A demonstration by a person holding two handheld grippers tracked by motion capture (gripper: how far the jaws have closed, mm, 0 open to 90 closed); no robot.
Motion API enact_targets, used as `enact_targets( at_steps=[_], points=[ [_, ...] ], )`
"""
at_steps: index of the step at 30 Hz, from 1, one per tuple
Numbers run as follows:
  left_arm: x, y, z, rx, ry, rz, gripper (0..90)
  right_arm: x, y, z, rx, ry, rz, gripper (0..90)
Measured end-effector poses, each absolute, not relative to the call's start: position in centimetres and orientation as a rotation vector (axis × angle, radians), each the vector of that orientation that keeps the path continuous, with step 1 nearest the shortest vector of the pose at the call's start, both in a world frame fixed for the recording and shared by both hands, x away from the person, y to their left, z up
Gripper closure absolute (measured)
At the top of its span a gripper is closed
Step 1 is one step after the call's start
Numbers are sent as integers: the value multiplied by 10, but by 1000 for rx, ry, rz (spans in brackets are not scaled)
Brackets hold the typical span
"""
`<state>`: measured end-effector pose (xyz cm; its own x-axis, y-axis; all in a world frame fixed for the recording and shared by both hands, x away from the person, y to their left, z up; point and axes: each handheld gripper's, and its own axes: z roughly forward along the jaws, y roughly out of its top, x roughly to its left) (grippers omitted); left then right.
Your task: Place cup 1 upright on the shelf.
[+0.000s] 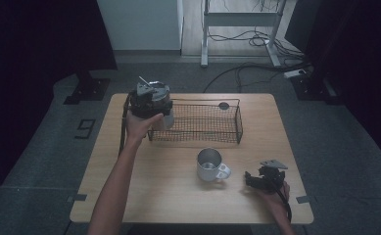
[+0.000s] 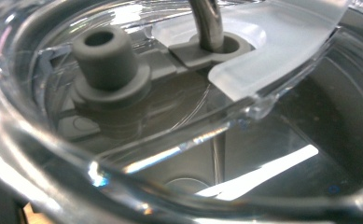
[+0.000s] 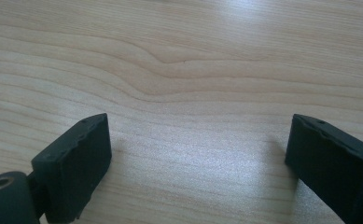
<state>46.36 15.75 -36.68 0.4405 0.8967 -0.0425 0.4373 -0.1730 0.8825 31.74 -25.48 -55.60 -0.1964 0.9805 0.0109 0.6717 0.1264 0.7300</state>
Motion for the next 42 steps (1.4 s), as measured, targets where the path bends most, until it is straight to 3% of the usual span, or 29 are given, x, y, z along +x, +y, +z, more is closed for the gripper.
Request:
enact_targets(
  at_steps=[42],
  points=[
    [506,113,-384,1854,1155,621,41,317,-255,-556,1586,1931,850,72]
  ],
)
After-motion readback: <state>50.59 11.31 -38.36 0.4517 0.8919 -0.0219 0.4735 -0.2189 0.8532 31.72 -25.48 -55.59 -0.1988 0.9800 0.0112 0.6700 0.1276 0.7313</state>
